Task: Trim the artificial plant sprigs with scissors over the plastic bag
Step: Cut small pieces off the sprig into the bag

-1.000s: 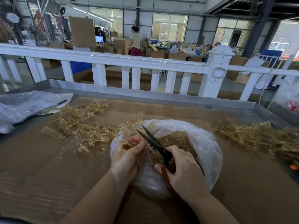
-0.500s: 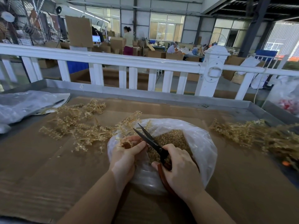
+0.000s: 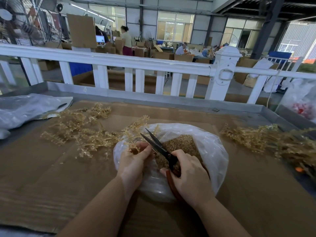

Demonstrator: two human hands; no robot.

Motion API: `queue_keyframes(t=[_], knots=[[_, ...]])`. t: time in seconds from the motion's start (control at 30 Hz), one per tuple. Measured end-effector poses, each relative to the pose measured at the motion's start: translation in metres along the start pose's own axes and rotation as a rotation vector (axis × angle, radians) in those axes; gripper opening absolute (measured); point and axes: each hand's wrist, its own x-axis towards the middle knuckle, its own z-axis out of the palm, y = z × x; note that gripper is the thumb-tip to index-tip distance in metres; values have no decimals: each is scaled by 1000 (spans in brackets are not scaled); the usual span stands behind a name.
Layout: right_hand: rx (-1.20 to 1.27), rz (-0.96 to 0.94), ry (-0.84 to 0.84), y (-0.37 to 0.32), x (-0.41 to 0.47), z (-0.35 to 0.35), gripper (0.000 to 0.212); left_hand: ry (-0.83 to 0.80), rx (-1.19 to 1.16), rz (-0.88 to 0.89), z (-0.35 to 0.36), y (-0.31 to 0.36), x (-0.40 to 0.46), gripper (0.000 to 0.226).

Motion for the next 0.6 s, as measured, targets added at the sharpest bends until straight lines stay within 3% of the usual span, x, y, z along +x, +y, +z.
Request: queue_keyframes(t=[0.2,0.37,0.6], knots=[[6,3,6,0,1,0,35,21,-66,-45,1,2,2,6],[19,5,5,0,1,-3,36,16,-42,-69,0,4,-1,27],[47,13,-18,0,2,-6,33,10,-42,-67,2,5,5,22]])
